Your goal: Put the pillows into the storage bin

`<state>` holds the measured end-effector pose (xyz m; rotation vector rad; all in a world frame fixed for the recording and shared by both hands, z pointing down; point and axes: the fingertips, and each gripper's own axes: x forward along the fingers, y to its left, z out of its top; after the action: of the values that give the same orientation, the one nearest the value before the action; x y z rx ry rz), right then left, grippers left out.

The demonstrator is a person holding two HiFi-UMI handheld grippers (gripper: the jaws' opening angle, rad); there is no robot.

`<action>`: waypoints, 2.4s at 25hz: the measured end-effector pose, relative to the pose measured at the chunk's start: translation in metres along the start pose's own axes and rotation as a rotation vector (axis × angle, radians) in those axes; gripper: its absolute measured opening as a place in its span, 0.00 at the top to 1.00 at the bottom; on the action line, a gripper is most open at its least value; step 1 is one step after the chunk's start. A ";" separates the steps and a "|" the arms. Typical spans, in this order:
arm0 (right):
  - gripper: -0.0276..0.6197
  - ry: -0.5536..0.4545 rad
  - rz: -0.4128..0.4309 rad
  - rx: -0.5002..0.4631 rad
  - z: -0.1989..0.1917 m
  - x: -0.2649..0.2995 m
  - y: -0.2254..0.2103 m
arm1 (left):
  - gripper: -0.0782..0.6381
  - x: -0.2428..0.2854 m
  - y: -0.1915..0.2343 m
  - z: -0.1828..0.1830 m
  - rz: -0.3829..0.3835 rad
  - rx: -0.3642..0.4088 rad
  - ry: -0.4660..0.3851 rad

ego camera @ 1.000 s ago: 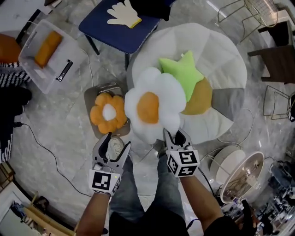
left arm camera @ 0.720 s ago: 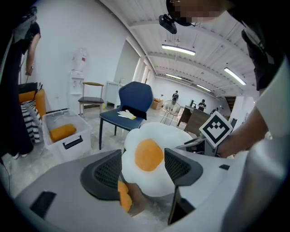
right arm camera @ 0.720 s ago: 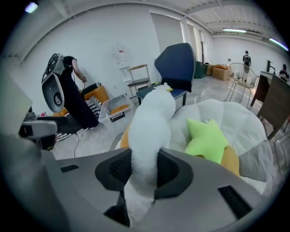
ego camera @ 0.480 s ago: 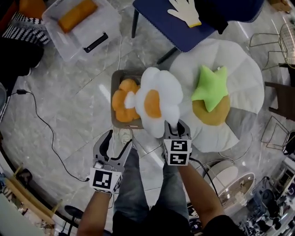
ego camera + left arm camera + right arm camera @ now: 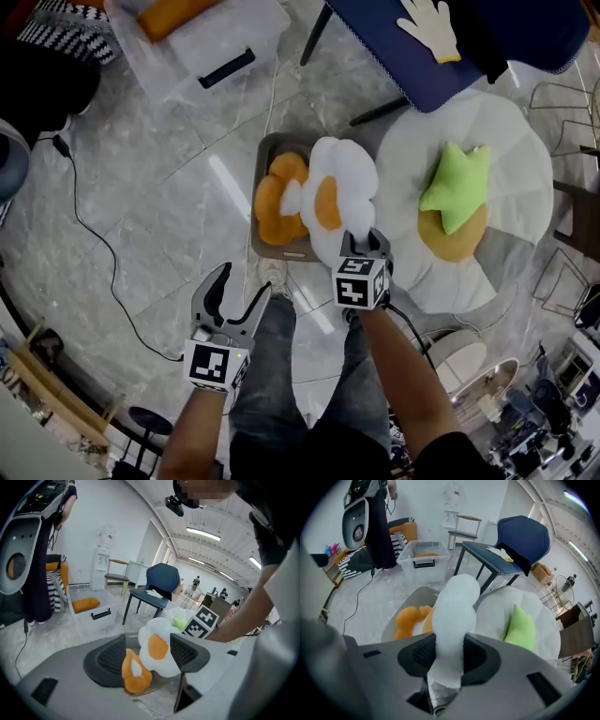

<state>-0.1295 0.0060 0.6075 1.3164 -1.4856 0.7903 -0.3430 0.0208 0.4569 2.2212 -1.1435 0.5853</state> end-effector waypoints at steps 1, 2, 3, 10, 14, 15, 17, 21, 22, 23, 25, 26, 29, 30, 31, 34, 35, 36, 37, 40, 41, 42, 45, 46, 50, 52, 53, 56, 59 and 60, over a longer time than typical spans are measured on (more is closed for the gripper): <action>0.73 0.010 -0.002 -0.012 0.000 0.007 0.004 | 0.46 0.001 0.004 -0.003 0.001 -0.001 0.007; 0.73 0.022 -0.009 -0.024 -0.002 0.014 0.007 | 0.46 0.001 0.007 -0.005 0.001 0.001 0.014; 0.73 0.036 -0.023 -0.035 -0.003 0.021 0.009 | 0.46 0.002 0.010 -0.007 -0.002 0.005 0.021; 0.69 0.151 -0.130 -0.021 -0.030 0.059 0.019 | 0.46 0.004 0.016 -0.022 0.000 0.001 0.058; 0.64 0.138 -0.101 0.007 -0.032 0.079 0.032 | 0.46 0.004 0.010 -0.032 -0.004 -0.024 0.084; 0.63 0.138 -0.089 0.006 -0.031 0.085 0.035 | 0.46 0.004 0.009 -0.034 -0.010 -0.018 0.088; 0.63 0.154 -0.067 0.011 -0.035 0.095 0.038 | 0.46 0.005 0.006 -0.037 -0.020 0.000 0.095; 0.60 0.137 -0.018 0.034 -0.039 0.114 0.033 | 0.46 0.009 0.006 -0.043 -0.016 0.010 0.103; 0.60 0.126 0.001 0.029 -0.039 0.118 0.033 | 0.46 0.010 0.006 -0.044 -0.012 0.010 0.103; 0.60 0.117 0.025 0.019 -0.039 0.121 0.035 | 0.46 0.012 0.006 -0.046 -0.007 0.011 0.104; 0.57 0.106 0.073 0.005 -0.039 0.127 0.040 | 0.46 0.016 0.002 -0.048 0.001 0.017 0.109; 0.53 0.100 0.097 0.009 -0.038 0.129 0.042 | 0.46 0.017 -0.001 -0.049 0.006 0.020 0.112; 0.46 0.048 0.153 0.065 -0.032 0.122 0.040 | 0.46 0.020 -0.010 -0.049 0.029 0.026 0.108; 0.46 0.024 0.167 0.088 -0.031 0.117 0.038 | 0.46 0.020 -0.014 -0.049 0.037 0.025 0.107; 0.46 0.004 0.181 0.106 -0.030 0.110 0.036 | 0.46 0.021 -0.019 -0.049 0.043 0.023 0.107; 0.46 -0.037 0.218 0.136 -0.031 0.089 0.022 | 0.46 0.026 -0.039 -0.043 0.051 0.030 0.101; 0.46 -0.053 0.232 0.154 -0.030 0.080 0.015 | 0.46 0.028 -0.046 -0.038 0.049 0.039 0.094; 0.46 -0.074 0.241 0.177 -0.027 0.071 0.006 | 0.46 0.031 -0.052 -0.032 0.047 0.048 0.086; 0.46 -0.097 0.246 0.200 -0.025 0.060 -0.003 | 0.46 0.033 -0.057 -0.026 0.045 0.055 0.077; 0.47 -0.157 0.255 0.252 -0.021 0.023 -0.028 | 0.46 0.035 -0.073 -0.004 0.045 0.065 0.043; 0.48 -0.175 0.255 0.263 -0.020 0.010 -0.037 | 0.46 0.035 -0.079 0.005 0.044 0.068 0.032; 0.51 -0.193 0.252 0.273 -0.018 -0.003 -0.047 | 0.46 0.035 -0.086 0.014 0.040 0.073 0.021; 0.52 -0.249 0.247 0.301 -0.010 -0.047 -0.077 | 0.46 0.038 -0.109 0.045 0.019 0.093 -0.011; 0.53 -0.273 0.248 0.310 -0.006 -0.063 -0.086 | 0.46 0.040 -0.116 0.055 0.012 0.097 -0.024; 0.53 -0.379 0.227 0.376 -0.006 -0.134 -0.137 | 0.46 0.052 -0.152 0.093 -0.043 0.109 -0.091; 0.54 -0.420 0.199 0.407 -0.016 -0.163 -0.167 | 0.46 0.060 -0.176 0.107 -0.078 0.128 -0.114; 0.54 -0.437 0.181 0.418 -0.021 -0.174 -0.182 | 0.46 0.064 -0.188 0.114 -0.093 0.136 -0.125; 0.53 -0.469 0.127 0.464 -0.042 -0.198 -0.221 | 0.46 0.075 -0.218 0.127 -0.136 0.143 -0.145; 0.53 -0.473 0.090 0.538 -0.069 -0.208 -0.242 | 0.46 0.084 -0.242 0.130 -0.177 0.175 -0.137; 0.53 -0.471 0.083 0.554 -0.076 -0.209 -0.246 | 0.46 0.087 -0.248 0.129 -0.187 0.183 -0.131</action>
<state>0.1179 0.0973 0.4060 1.9668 -1.7635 1.0429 -0.0734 0.0026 0.3437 2.5219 -0.9633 0.4887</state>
